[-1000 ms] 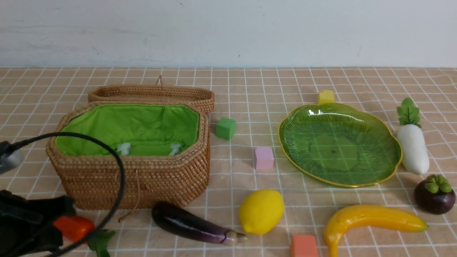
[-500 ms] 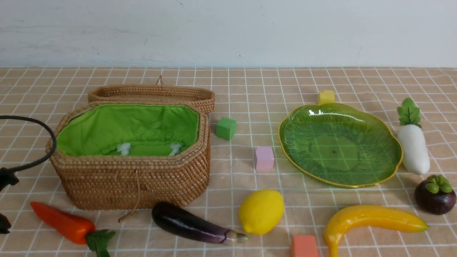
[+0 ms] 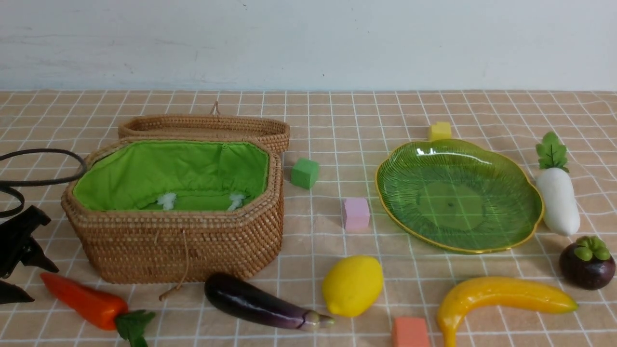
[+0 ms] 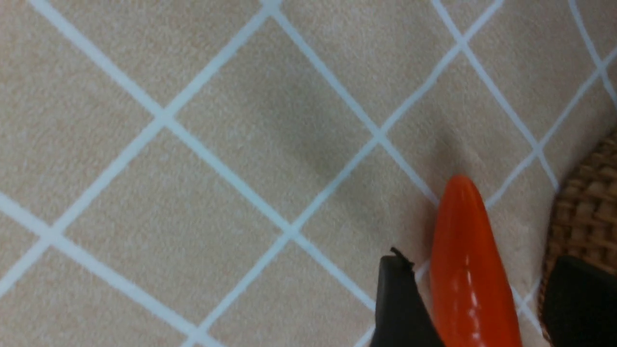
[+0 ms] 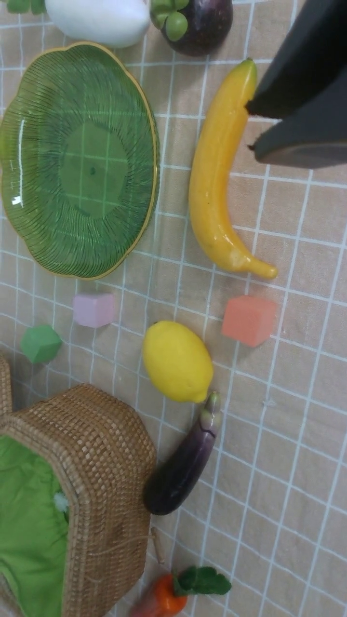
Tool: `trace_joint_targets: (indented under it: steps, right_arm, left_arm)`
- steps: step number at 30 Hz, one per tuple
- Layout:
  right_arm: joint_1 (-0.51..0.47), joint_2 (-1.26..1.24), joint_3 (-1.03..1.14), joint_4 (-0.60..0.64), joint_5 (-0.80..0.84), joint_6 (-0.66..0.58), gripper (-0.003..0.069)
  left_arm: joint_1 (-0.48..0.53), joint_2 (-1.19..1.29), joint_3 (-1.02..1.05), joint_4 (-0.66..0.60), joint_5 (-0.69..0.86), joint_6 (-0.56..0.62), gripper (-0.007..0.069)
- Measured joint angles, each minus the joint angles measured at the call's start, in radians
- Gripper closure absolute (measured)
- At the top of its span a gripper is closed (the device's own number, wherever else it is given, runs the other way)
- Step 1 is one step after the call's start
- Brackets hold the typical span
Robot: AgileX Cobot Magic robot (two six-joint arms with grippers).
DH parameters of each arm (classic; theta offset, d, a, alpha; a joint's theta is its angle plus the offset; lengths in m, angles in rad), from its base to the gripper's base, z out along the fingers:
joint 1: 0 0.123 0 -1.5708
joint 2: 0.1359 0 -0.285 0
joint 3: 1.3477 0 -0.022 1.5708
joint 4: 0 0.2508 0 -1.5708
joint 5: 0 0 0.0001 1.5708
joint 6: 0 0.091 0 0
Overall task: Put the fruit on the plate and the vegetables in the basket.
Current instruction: Use the left arm to grab a carrot and put it into the left basket
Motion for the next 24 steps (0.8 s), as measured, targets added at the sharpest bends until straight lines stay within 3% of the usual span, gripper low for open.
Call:
trace_joint_targets:
  steps: [8,12,17,22,23,24]
  right_arm:
    - [0.000,0.000,0.000,0.000,-0.029,0.000,0.0560]
    - [0.000,0.000,0.000,0.000,-0.037,0.000,0.0559]
    - [0.000,0.000,0.000,-0.002,-0.018,0.000,0.0556]
    - [0.000,0.000,0.000,-0.005,-0.017,0.000,0.0550]
    - [0.000,0.000,0.000,-0.005,-0.019,0.000,0.0548]
    - [0.000,0.000,0.000,-0.005,-0.019,0.000,0.0548]
  left_arm:
    - [-0.064,0.061,-0.039,0.044,-0.044,-0.006,0.0232]
    - [-0.110,0.088,-0.047,0.158,-0.053,-0.136,0.0249]
    - [-0.112,0.090,-0.052,0.273,-0.054,-0.216,0.0253]
    - [-0.112,0.091,-0.054,0.309,-0.052,-0.226,0.0319]
    - [-0.112,0.093,-0.054,0.316,-0.051,-0.227,0.0391]
    - [-0.112,0.093,-0.054,0.316,-0.051,-0.227,0.0402]
